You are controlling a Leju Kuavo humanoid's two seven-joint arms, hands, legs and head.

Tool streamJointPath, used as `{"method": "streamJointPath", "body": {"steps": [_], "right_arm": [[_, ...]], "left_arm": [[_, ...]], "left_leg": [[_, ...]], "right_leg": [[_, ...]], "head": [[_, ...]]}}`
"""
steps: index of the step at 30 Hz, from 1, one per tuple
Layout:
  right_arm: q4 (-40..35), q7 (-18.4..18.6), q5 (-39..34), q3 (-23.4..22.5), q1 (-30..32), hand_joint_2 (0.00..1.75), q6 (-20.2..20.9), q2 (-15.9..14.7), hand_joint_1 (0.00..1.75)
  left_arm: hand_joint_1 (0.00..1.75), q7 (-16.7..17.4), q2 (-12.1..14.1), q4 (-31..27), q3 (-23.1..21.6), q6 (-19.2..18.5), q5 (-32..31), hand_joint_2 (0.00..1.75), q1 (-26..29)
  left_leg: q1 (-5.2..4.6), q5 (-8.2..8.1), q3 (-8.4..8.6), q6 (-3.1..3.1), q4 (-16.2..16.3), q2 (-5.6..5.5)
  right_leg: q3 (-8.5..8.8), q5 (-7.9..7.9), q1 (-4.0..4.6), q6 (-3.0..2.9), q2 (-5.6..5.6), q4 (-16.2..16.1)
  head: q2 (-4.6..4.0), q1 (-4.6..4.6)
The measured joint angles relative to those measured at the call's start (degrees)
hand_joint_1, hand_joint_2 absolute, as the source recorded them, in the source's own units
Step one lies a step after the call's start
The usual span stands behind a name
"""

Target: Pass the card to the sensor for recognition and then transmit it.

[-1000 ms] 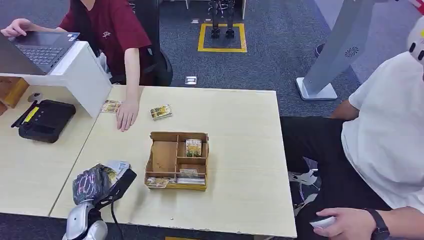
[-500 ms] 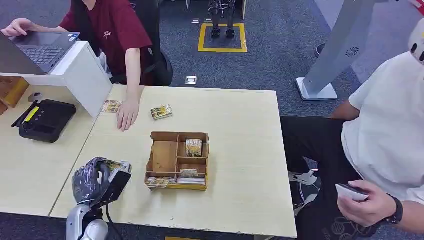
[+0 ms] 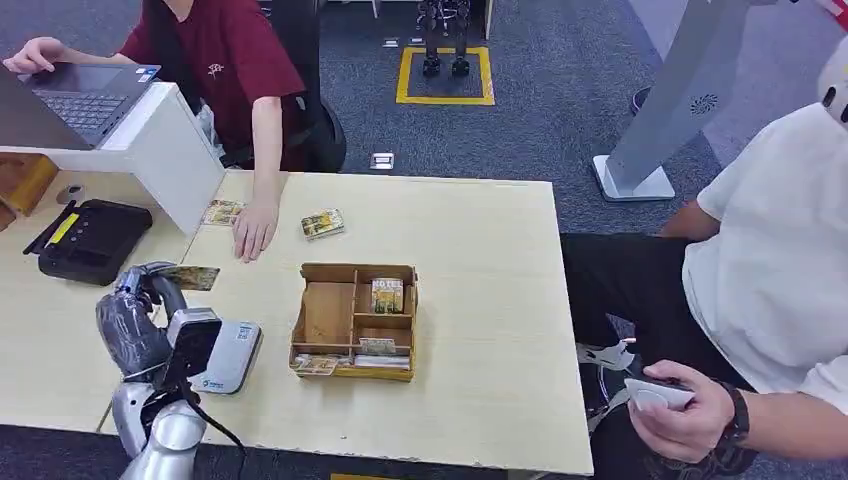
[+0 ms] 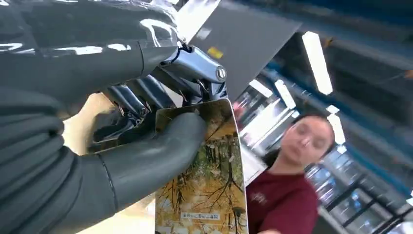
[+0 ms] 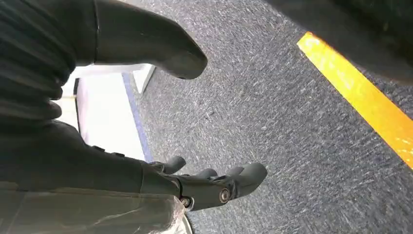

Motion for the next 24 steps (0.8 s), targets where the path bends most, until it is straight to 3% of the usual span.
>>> {"method": "streamJointPath", "body": {"steps": [7, 13, 17, 24], "right_arm": [[0.0, 0.7, 1.2, 0.8, -0.7, 1.75, 1.0, 0.1, 0.00], [-0.1, 1.0, 1.7, 1.3, -1.0, 1.75, 1.3, 0.1, 0.00], [-0.1, 1.3, 2.3, 1.5, -1.3, 1.75, 1.9, 0.2, 0.00], [-0.2, 1.4, 2.4, 1.6, -1.6, 1.75, 2.0, 0.2, 0.00]], "left_arm": [[1.75, -7.4, -2.9, 4.3, 11.0, 0.0, -5.9, 1.75, -8.2], [1.75, -10.2, -4.8, 7.6, 17.5, 0.0, -10.9, 1.75, -12.5], [1.75, -12.4, -6.1, 10.0, 22.8, 0.0, -18.1, 1.75, -15.2], [1.75, -13.9, -6.9, 14.5, 30.6, 0.0, -25.5, 1.75, -18.7]], "left_leg": [[-0.01, 0.04, 0.00, 0.04, 0.0, 0.00], [-0.01, 0.04, -0.01, 0.04, 0.0, 0.00], [-0.01, 0.04, -0.01, 0.04, 0.0, 0.01], [0.00, 0.05, 0.00, 0.03, 0.0, 0.01]], "right_leg": [[0.00, 0.06, -0.01, 0.03, 0.01, 0.0], [-0.01, 0.06, -0.01, 0.04, 0.01, 0.0], [-0.02, 0.06, -0.01, 0.04, 0.04, 0.0], [-0.02, 0.06, 0.00, 0.04, 0.03, 0.0]], "head": [[0.00, 0.00], [0.00, 0.00], [0.00, 0.00], [0.00, 0.00]]}}
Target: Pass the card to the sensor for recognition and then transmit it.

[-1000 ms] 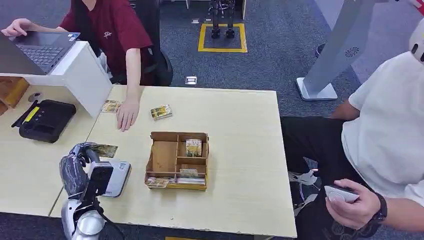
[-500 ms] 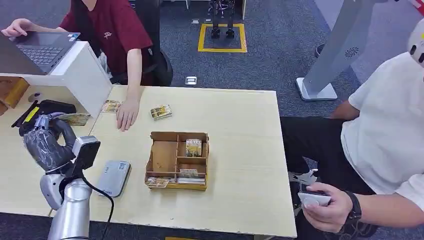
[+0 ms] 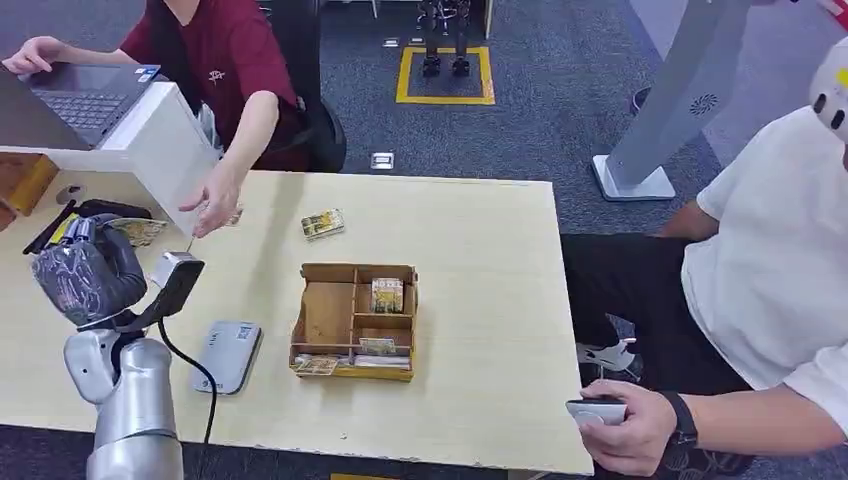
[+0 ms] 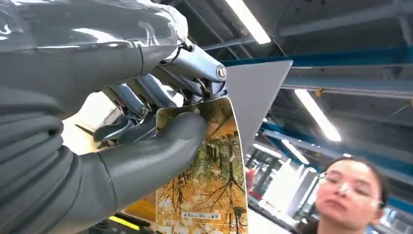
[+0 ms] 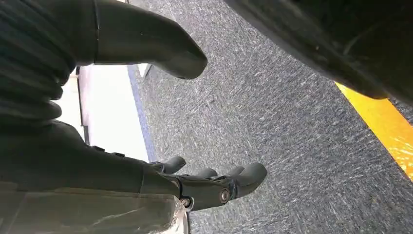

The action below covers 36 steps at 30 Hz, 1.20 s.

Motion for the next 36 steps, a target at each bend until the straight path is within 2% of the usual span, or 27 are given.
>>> {"method": "streamJointPath", "body": {"steps": [8, 9, 17, 22, 24, 27, 28, 30, 33, 35, 36], "right_arm": [[0.0, 0.2, 0.2, 0.0, 0.0, 1.75, 0.0, 0.0, 0.00], [0.0, 0.2, 0.3, 0.0, -0.1, 1.75, 0.0, 0.0, 0.00], [0.0, 0.3, 0.4, 0.0, -0.1, 1.75, 0.0, 0.0, 0.00], [0.0, 0.3, 0.5, 0.0, -0.1, 1.75, -0.2, 0.0, 0.00], [0.0, 0.3, 0.4, 0.0, -0.1, 1.75, -0.2, 0.0, 0.00], [0.0, 0.3, -0.1, -0.2, 0.1, 1.75, -0.6, 0.0, 0.00], [0.0, 0.3, -0.3, -0.4, 0.2, 1.75, -1.0, 0.0, 0.00], [0.0, 0.0, -0.8, -0.7, 0.3, 1.75, -1.7, -0.1, 0.00], [0.0, -0.4, -1.7, -1.4, 0.7, 1.75, -2.4, -0.2, 0.00], [0.0, -0.7, -2.3, -2.0, 1.2, 1.75, -2.4, -0.3, 0.00], [0.1, -0.7, -2.6, -2.1, 1.4, 1.75, -2.5, -0.3, 0.00]], "left_arm": [[1.75, -1.9, -1.6, 1.4, 4.1, 0.0, 0.5, 1.75, -0.6], [0.00, -2.2, -1.6, 1.6, 4.3, 0.0, 0.8, 1.75, -0.6], [0.00, -1.7, -2.1, 3.5, 4.7, 0.0, 6.6, 1.75, -0.6], [0.00, 1.4, -1.5, 6.3, 2.2, 0.0, 11.6, 1.75, -0.6], [0.00, 3.6, -1.2, 7.0, 0.8, -0.3, 13.8, 1.75, -0.5], [0.00, 12.4, 1.3, 7.3, -7.1, -5.9, 23.7, 1.75, 1.2], [0.00, 14.9, 2.6, 7.0, -11.4, -9.7, 26.9, 1.75, 2.4], [0.00, 17.5, 4.7, 3.8, -18.4, -15.4, 30.5, 1.75, 5.6], [0.00, 17.2, 7.1, -2.7, -26.8, -21.2, 33.3, 1.75, 11.1], [0.00, 16.6, 9.7, -10.0, -33.1, -23.2, 34.5, 1.75, 15.5], [0.00, 16.3, 10.4, -12.6, -34.9, -23.9, 34.8, 1.75, 17.3]], "left_leg": [[-0.01, 0.00, -0.02, 0.00, 0.0, -0.01], [-0.01, -0.01, -0.02, 0.00, 0.0, -0.01], [-0.01, 0.00, 0.00, 0.00, 0.0, 0.00], [0.00, 0.00, -0.03, 0.00, 0.0, -0.01], [0.00, 0.00, -0.01, 0.00, 0.0, 0.00], [0.00, -0.01, 0.00, 0.00, 0.0, 0.05], [0.00, 0.00, -0.01, 0.00, 0.0, 0.02], [0.00, -0.01, -0.03, 0.00, 0.0, 0.02], [0.00, -0.03, -0.07, 0.01, 0.0, 0.05], [-0.02, -0.06, -0.09, 0.05, 0.0, 0.10], [-0.02, -0.07, -0.12, 0.06, 0.0, 0.09]], "right_leg": [[0.00, 0.00, -0.01, 0.00, -0.01, 0.0], [0.00, 0.00, -0.01, 0.00, -0.01, 0.0], [-0.01, 0.00, -0.01, 0.00, -0.01, 0.0], [-0.01, 0.00, 0.00, 0.00, -0.01, 0.0], [-0.02, 0.00, 0.00, 0.00, 0.01, 0.0], [-0.03, 0.00, 0.00, 0.00, 0.10, 0.0], [-0.03, 0.00, 0.00, 0.00, 0.06, 0.0], [-0.04, 0.00, 0.00, 0.00, 0.05, 0.0], [-0.05, -0.01, 0.00, 0.00, 0.09, 0.0], [-0.10, -0.02, -0.02, 0.02, 0.15, 0.0], [-0.12, -0.03, -0.02, 0.02, 0.14, 0.0]], "head": [[0.00, 0.02], [0.00, 0.00], [0.00, 0.00], [0.00, 0.00], [0.00, 0.00], [0.00, -0.02], [0.00, 0.00], [0.00, 0.00], [0.00, 0.00], [0.00, 0.00], [0.00, 0.00]]}}
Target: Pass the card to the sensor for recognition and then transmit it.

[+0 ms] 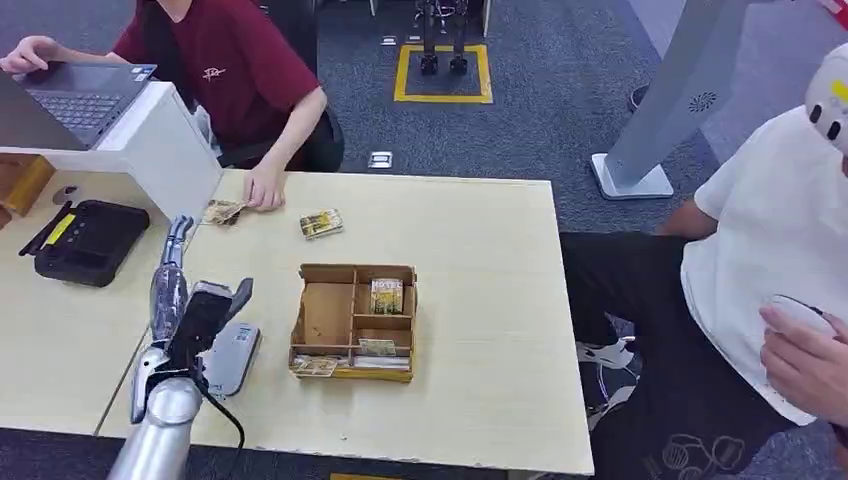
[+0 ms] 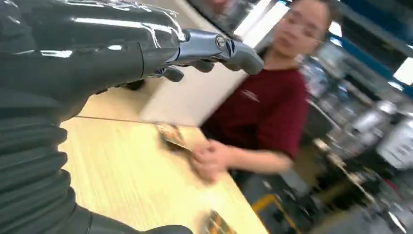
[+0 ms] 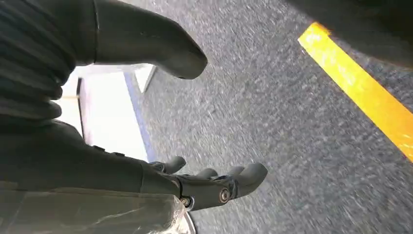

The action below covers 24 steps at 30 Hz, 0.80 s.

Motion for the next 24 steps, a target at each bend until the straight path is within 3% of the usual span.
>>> {"method": "streamJointPath", "body": {"steps": [2, 6, 12, 17, 21, 24], "right_arm": [[0.1, 0.0, -0.2, -0.5, 0.3, 1.75, 0.0, -0.1, 0.00], [0.1, 0.2, -0.5, -1.1, 0.3, 1.75, -0.1, -0.1, 0.00], [0.1, 0.3, -0.5, -1.2, 0.3, 1.75, -0.1, -0.1, 0.00], [0.2, 0.0, -1.0, -1.5, 0.4, 1.75, -0.6, -0.1, 0.00], [0.3, 0.2, -1.0, -1.9, 0.4, 1.75, -0.7, -0.2, 0.00], [0.3, 0.2, -1.0, -2.2, 0.4, 1.75, -0.8, -0.2, 0.00]], "left_arm": [[0.00, -0.2, 2.1, -5.9, -3.8, -1.0, 0.5, 1.75, 3.6], [0.00, -0.2, 4.6, -12.0, -7.4, -1.5, 0.8, 1.75, 7.0], [0.00, -0.3, 6.2, -14.9, -9.0, -1.8, 0.9, 1.75, 7.9], [0.00, -3.9, 8.7, -18.3, -11.1, -3.3, 0.1, 1.75, 11.5], [0.00, -4.6, 9.6, -20.7, -12.9, -1.8, -4.2, 1.75, 14.2], [0.00, -2.8, 10.8, -21.7, -15.9, 3.2, -15.3, 1.75, 16.3]], "left_leg": [[0.00, -0.02, -0.02, -0.02, 0.0, 0.00], [0.01, 0.00, -0.03, -0.04, 0.0, -0.03], [0.02, 0.09, -0.01, -0.06, 0.0, -0.03], [0.02, 0.06, 0.00, -0.06, 0.0, 0.02], [0.01, 0.05, -0.06, -0.04, 0.0, -0.07], [0.00, 0.04, -0.06, -0.03, 0.0, -0.06]], "right_leg": [[-0.05, -0.01, 0.00, 0.01, 0.00, 0.0], [-0.05, -0.01, 0.00, 0.02, -0.06, 0.0], [-0.02, 0.06, 0.01, 0.00, -0.06, 0.0], [-0.05, 0.05, 0.01, 0.00, 0.01, 0.0], [-0.05, 0.01, 0.01, 0.01, -0.09, 0.0], [-0.05, 0.01, -0.01, 0.02, -0.08, 0.0]], "head": [[0.00, 0.00], [0.00, 0.00], [0.00, 0.00], [0.00, 0.00], [0.00, 0.00], [0.00, 0.00]]}}
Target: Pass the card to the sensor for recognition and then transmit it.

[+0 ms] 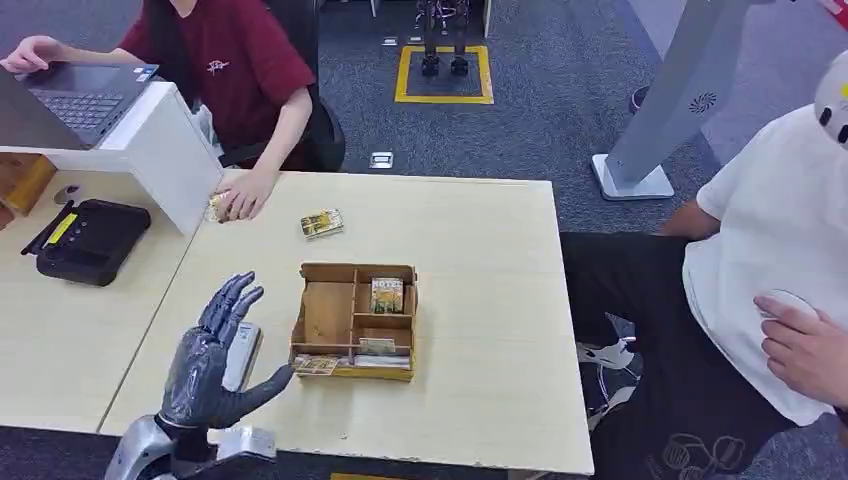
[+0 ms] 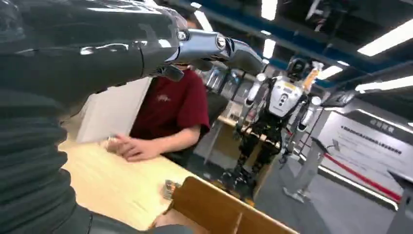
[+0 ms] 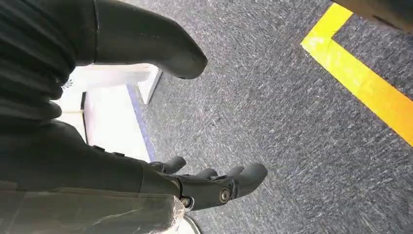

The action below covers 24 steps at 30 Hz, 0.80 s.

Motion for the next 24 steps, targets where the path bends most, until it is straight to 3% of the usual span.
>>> {"method": "streamJointPath", "body": {"steps": [4, 10, 12, 24], "right_arm": [[0.0, 0.0, 0.3, 0.0, -0.1, 1.75, 0.0, 0.0, 0.00], [0.0, -0.3, 0.4, 0.0, -0.2, 1.75, -0.1, 0.0, 0.00], [0.0, -0.3, 0.5, 0.0, -0.2, 1.75, 0.0, 0.0, 0.00], [0.0, 0.5, 1.6, 0.0, -0.7, 1.75, 0.2, 0.0, 0.00]], "left_arm": [[0.00, 2.1, 0.9, 0.3, -3.8, 4.3, -5.1, 1.75, 1.2], [0.00, 2.6, 4.1, 1.0, -8.7, 3.3, -2.6, 1.75, 1.3], [0.00, 3.2, 4.8, 1.1, -9.5, 3.8, -4.5, 1.75, 1.5], [0.00, 14.4, 4.7, 9.3, -13.2, 12.8, -18.9, 1.75, 1.5]], "left_leg": [[0.00, 0.01, 0.01, 0.00, 0.0, -0.01], [0.02, 0.02, 0.03, -0.01, 0.0, 0.00], [0.02, 0.02, 0.03, -0.02, 0.0, -0.01], [0.00, 0.02, 0.02, -0.01, 0.0, -0.01]], "right_leg": [[0.01, 0.00, 0.00, 0.00, -0.02, 0.0], [0.02, 0.02, 0.01, -0.01, -0.03, 0.0], [0.02, 0.02, 0.02, -0.01, -0.03, 0.0], [0.02, 0.02, 0.00, 0.00, -0.03, 0.0]], "head": [[0.00, 0.00], [0.00, 0.00], [0.00, 0.00], [0.00, 0.00]]}}
